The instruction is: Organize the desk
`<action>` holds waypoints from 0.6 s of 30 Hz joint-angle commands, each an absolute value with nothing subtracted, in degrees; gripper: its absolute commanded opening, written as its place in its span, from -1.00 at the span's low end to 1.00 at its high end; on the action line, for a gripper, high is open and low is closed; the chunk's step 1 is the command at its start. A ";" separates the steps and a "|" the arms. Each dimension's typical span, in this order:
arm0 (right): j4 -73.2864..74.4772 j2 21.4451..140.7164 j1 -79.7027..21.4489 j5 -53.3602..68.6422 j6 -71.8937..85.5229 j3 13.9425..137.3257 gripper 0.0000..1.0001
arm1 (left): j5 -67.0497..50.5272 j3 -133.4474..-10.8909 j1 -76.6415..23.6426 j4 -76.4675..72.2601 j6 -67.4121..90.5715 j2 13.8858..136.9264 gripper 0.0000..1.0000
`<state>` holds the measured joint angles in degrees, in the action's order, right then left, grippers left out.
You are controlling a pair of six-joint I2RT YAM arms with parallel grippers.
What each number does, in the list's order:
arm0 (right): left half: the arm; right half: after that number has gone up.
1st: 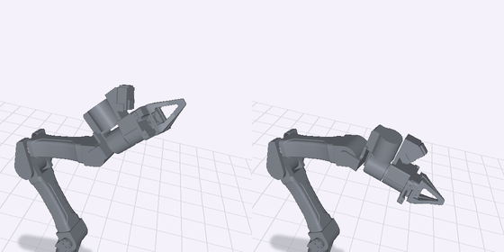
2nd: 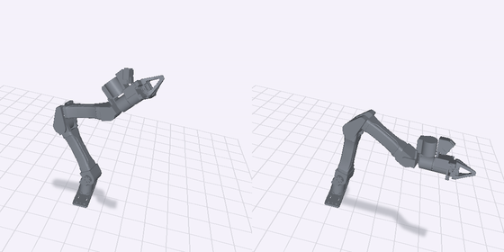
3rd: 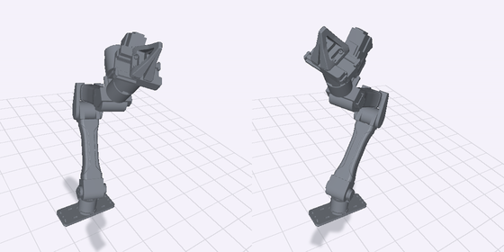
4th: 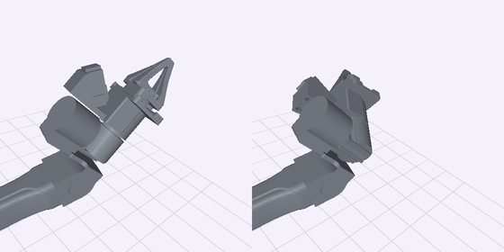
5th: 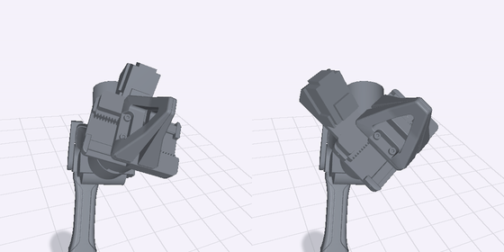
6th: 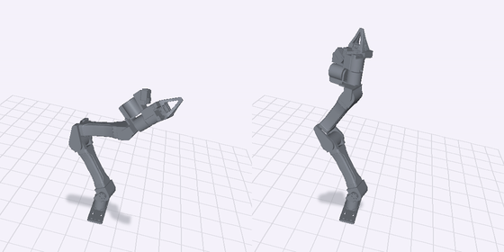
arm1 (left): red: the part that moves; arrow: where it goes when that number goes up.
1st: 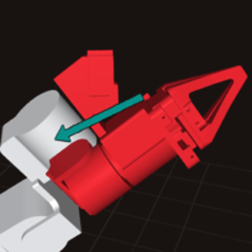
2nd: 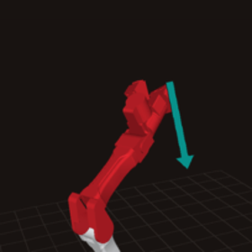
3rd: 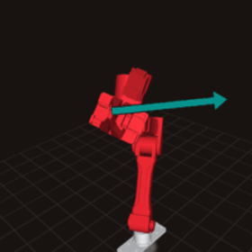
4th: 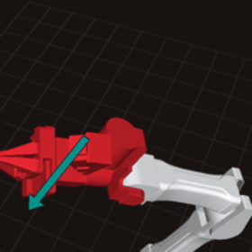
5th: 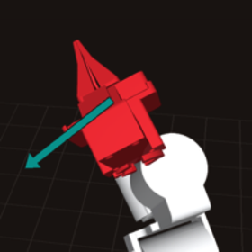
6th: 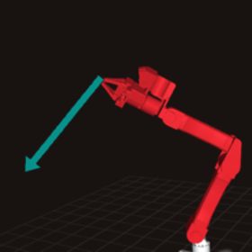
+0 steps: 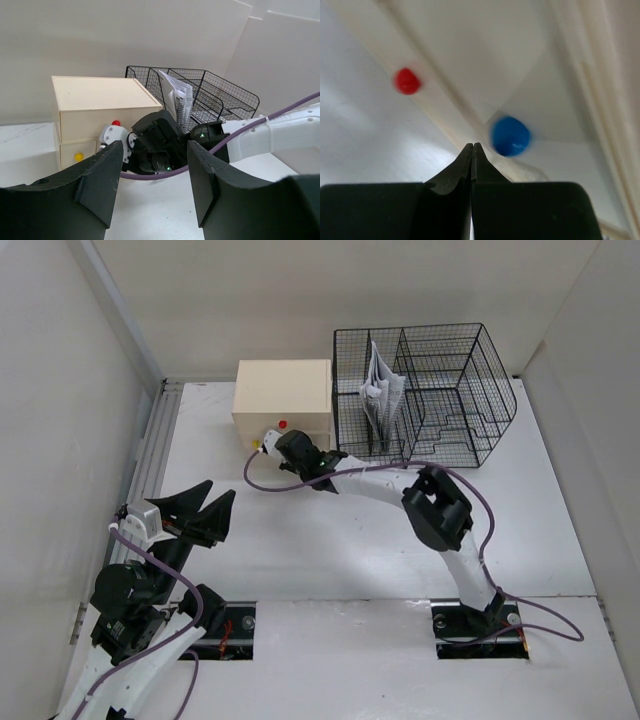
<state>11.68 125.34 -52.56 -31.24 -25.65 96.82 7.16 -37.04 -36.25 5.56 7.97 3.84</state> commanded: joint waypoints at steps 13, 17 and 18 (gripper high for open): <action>22.90 89.64 -48.34 -0.51 -28.40 92.67 0.98 | 14.68 -37.00 -36.04 3.52 12.22 9.21 1.00; 6.78 74.29 -46.95 -13.42 -25.22 78.59 0.98 | 14.68 -40.86 -36.04 2.91 13.35 16.93 1.00; 5.98 72.88 -45.80 -15.36 -24.35 77.79 0.98 | 14.68 -42.00 -36.04 2.90 13.36 18.79 1.00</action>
